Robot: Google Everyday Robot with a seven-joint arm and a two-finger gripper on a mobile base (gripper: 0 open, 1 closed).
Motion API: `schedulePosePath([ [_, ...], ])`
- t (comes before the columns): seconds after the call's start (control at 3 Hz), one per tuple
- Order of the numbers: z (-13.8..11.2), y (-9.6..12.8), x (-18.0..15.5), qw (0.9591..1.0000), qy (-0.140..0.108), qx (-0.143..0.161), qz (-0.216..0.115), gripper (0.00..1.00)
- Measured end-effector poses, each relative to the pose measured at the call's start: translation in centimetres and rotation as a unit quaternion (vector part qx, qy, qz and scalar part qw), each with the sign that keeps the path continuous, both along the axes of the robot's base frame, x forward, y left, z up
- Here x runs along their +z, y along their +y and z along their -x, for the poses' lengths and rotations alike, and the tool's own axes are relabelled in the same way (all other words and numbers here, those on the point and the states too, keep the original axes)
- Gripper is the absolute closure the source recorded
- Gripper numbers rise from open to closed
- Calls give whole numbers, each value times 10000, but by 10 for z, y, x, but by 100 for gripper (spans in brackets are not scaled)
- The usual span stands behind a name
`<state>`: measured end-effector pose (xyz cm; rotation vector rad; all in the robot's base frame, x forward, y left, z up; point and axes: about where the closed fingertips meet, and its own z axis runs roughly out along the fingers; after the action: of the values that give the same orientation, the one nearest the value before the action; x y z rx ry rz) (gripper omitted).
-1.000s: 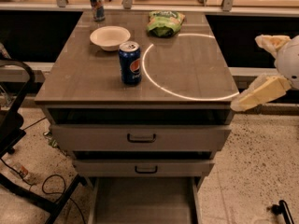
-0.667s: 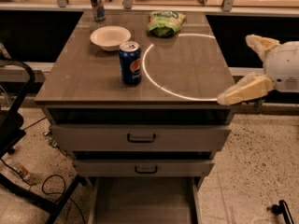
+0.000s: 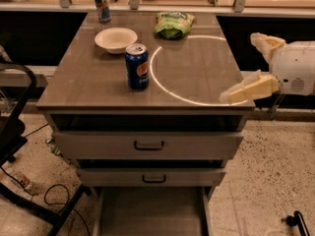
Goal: Knock pepsi can over
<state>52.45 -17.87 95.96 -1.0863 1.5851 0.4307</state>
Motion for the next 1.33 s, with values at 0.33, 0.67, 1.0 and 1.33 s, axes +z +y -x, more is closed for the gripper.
schedulePosePath([
  [0.33, -5, 9, 0, 9998, 55, 21, -163, 0],
  [0.67, -29, 34, -5, 9989, 157, 19, -450, 0],
  [1.0, -55, 57, -9, 9974, 147, 29, -707, 0],
  [1.33, -77, 80, -18, 9958, 112, 81, -900, 0],
])
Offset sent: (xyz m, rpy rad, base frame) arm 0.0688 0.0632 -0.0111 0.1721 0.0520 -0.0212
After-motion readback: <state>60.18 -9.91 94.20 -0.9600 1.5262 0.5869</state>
